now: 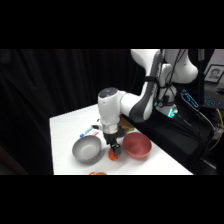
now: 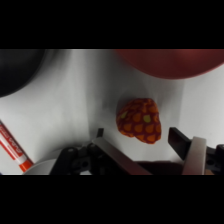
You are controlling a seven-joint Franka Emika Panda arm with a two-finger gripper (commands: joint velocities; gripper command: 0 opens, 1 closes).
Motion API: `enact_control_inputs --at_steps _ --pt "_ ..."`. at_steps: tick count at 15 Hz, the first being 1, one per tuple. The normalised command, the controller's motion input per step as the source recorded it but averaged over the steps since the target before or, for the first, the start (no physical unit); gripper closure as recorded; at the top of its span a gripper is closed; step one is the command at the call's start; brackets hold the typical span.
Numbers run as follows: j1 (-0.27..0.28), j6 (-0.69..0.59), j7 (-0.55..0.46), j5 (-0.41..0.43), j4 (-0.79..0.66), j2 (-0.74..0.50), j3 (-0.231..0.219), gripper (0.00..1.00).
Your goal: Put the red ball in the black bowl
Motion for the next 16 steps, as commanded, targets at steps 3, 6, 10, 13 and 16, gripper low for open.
enact_control_inputs --at_steps 3,6,10,13,16 --pt "-0.019 0.16 -0.1 0.13 0.16 0.18 0.006 0.0" --pt "-0.032 0.12 -0.12 0.144 0.11 0.12 0.022 0.27" --pt "-0.032 0.02 -0.15 0.134 0.04 0.02 0.043 0.62" --pt "-0.012 -0.05 -0.15 0.116 -0.02 -0.07 0.045 0.86" --pt "0.0 -0.12 -0.17 0.103 -0.05 -0.15 0.052 1.0"
